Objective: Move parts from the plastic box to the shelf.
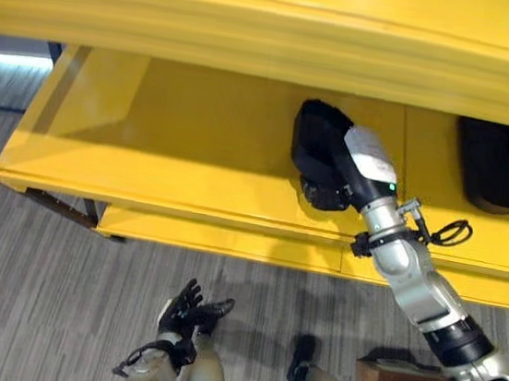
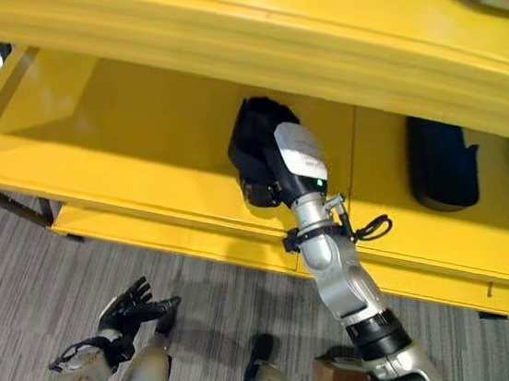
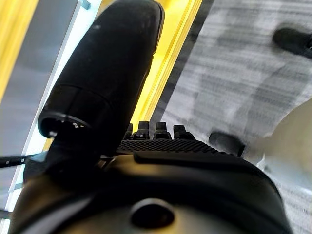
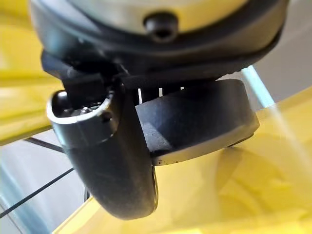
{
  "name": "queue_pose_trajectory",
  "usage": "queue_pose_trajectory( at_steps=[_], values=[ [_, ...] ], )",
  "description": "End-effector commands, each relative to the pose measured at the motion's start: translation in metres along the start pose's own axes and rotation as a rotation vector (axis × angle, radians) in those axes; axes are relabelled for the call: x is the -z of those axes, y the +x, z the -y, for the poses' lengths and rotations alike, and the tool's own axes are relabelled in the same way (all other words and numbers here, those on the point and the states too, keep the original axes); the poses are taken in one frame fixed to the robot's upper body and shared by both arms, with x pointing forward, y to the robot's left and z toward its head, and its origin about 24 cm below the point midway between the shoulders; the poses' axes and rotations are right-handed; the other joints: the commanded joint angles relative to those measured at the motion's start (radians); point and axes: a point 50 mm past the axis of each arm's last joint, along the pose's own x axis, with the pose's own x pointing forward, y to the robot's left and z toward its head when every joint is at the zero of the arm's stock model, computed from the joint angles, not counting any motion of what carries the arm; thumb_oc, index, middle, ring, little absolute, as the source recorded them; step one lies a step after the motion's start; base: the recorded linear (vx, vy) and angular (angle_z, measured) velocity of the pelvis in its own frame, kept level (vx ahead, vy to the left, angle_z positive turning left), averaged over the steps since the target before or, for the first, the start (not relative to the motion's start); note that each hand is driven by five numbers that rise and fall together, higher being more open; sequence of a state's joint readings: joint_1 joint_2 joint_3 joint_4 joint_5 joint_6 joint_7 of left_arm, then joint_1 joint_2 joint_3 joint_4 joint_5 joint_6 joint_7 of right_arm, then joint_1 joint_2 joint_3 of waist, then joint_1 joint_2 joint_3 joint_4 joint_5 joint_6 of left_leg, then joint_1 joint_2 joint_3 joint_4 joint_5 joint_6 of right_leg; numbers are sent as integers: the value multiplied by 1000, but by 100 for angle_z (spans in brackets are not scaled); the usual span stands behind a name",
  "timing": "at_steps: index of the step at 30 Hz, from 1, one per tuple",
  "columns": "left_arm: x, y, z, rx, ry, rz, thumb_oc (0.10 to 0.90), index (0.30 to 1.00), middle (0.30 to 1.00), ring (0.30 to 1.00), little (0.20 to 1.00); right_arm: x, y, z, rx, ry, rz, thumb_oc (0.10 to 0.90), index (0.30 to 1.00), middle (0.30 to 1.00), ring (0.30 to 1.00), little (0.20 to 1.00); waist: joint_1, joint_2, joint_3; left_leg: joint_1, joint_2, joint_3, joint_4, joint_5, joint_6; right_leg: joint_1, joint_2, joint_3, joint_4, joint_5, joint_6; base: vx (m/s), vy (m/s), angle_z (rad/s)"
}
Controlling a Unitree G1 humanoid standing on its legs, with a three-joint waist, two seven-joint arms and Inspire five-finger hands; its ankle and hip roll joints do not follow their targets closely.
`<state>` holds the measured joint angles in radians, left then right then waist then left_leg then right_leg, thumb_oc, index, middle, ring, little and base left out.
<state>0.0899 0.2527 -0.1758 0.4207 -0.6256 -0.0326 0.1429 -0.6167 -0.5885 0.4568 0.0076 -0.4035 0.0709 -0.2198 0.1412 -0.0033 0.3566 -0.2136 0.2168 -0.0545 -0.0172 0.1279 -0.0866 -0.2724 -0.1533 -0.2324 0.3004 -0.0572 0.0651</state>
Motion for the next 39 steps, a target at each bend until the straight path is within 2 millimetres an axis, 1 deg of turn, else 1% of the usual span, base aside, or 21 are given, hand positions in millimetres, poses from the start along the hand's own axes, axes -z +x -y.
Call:
queue_pose_trajectory(
  at_steps=[1, 6, 8, 9, 10, 13, 15, 16, 17, 20, 22, 25, 27, 32, 33, 37, 39],
  values=[
    [-39, -1, 8, 82, 9, 188, 900, 1000, 1000, 1000, 1000, -32, 33, 30, 140, -9, 139, 400, 300, 300, 300, 300, 30, -28, -8, 42, 46, -4, -14, 17, -31, 14, -97, 17, -36, 108, 46, -42, 69, 12],
    [-45, 0, 10, 93, 19, 206, 900, 1000, 1000, 1000, 1000, -22, 41, 33, 142, -55, 93, 400, 300, 300, 300, 300, 44, -30, 12, 14, 34, -14, -9, 16, -29, 0, -108, 10, -44, 122, 50, -10, 36, 15],
    [-47, 0, 11, 100, 22, 216, 900, 1000, 1000, 1000, 1000, -13, 45, 38, 146, -90, 59, 400, 300, 300, 300, 300, 51, -30, 22, 1, 29, -18, -5, 15, -28, -5, -114, 9, -47, 127, 52, -18, 41, 4],
    [-49, 0, 12, 109, 25, 224, 900, 1000, 1000, 1000, 1000, -6, 50, 45, 158, -125, 29, 400, 300, 300, 300, 300, 56, -34, 31, -10, 24, -20, -3, 14, -28, -9, -119, 5, -50, 133, 54, -16, 29, 6],
    [-49, 0, 12, 109, 25, 224, 900, 1000, 1000, 1000, 1000, -6, 51, 45, 159, -125, 30, 400, 300, 300, 300, 300, 55, -33, 32, -10, 24, -20, -2, 14, -27, -9, -119, 5, -51, 133, 54, -7, 24, 8],
    [-53, 1, 14, 118, 25, 238, 900, 1000, 1000, 1000, 1000, 4, 58, 56, 184, -162, -20, 400, 300, 300, 300, 300, 62, -37, 43, -20, 19, -22, -1, 12, -26, -14, -123, 3, -58, 141, 54, -6, 14, 4],
    [-54, 1, 15, 121, 27, 240, 900, 1000, 1000, 1000, 1000, 5, 61, 58, 189, -162, -31, 400, 300, 300, 300, 300, 64, -38, 46, -22, 18, -22, 0, 12, -26, -15, -124, 4, -60, 143, 55, 0, 0, 0],
    [-57, 2, 16, 124, 25, 250, 900, 1000, 1000, 1000, 1000, 10, 64, 61, 202, -162, -62, 400, 300, 300, 300, 300, 66, -39, 51, -25, 14, -21, 1, 9, -25, -19, -126, 6, -63, 147, 55, 0, 0, 0],
    [-57, 2, 17, 124, 25, 250, 900, 1000, 1000, 1000, 1000, 10, 65, 61, 202, -162, -62, 400, 300, 300, 300, 300, 66, -39, 51, -25, 14, -21, 1, 9, -25, -20, -126, 7, -63, 147, 55, 0, 0, 0],
    [-59, 3, 20, 132, 18, 256, 900, 1000, 1000, 1000, 1000, 21, 70, 65, 206, -180, -119, 400, 300, 300, 300, 300, 66, -38, 62, -27, 9, -18, 1, 8, -23, -26, -128, 10, -62, 150, 54, -7, 22, 0],
    [-60, 4, 21, 133, 16, 259, 900, 1000, 1000, 1000, 1000, 23, 70, 66, 205, -189, -130, 400, 300, 300, 300, 300, 65, -38, 64, -27, 8, -17, 2, 7, -23, -26, -129, 13, -62, 150, 54, 0, 0, 0],
    [-63, 5, 24, 138, 8, 270, 900, 1000, 1000, 1000, 1000, 31, 69, 63, 197, -187, -165, 400, 300, 300, 300, 300, 55, -38, 69, -25, 11, -12, 4, 5, -25, -31, -126, 21, -60, 151, 53, 0, 0, 0],
    [-64, 5, 25, 138, 5, 274, 900, 1000, 1000, 1000, 1000, 32, 68, 62, 199, -188, -169, 400, 300, 300, 300, 300, 51, -39, 71, -24, 11, -10, 6, 4, -25, -34, -124, 24, -59, 151, 53, 0, 0, 0],
    [-65, 6, 29, 141, -4, 274, 900, 1000, 1000, 1000, 1000, 38, 59, 49, 170, -188, -190, 400, 300, 300, 300, 300, 29, -39, 79, -17, 18, 0, 12, -1, -25, -44, -117, 40, -52, 148, 52, -17, 2, -3],
    [-65, 7, 29, 139, -4, 273, 900, 1000, 1000, 1000, 1000, 40, 55, 44, 160, -191, -196, 400, 300, 300, 300, 300, 24, -38, 81, -16, 19, 2, 14, -2, -26, -46, -116, 43, -51, 147, 52, -33, -6, -14],
    [-66, 7, 30, 146, -3, 277, 900, 1000, 1000, 1000, 1000, 45, 47, 39, 153, -193, -206, 400, 300, 300, 300, 300, 10, -35, 85, -14, 23, 6, 16, -3, -29, -51, -113, 47, -49, 147, 51, -22, -13, -7],
    [-65, 7, 30, 144, -4, 276, 900, 1000, 1000, 1000, 1000, 45, 46, 39, 156, -191, -209, 400, 300, 300, 300, 300, 8, -35, 85, -13, 23, 8, 15, -3, -29, -53, -113, 50, -48, 148, 52, 0, 0, 0]
  ],
)
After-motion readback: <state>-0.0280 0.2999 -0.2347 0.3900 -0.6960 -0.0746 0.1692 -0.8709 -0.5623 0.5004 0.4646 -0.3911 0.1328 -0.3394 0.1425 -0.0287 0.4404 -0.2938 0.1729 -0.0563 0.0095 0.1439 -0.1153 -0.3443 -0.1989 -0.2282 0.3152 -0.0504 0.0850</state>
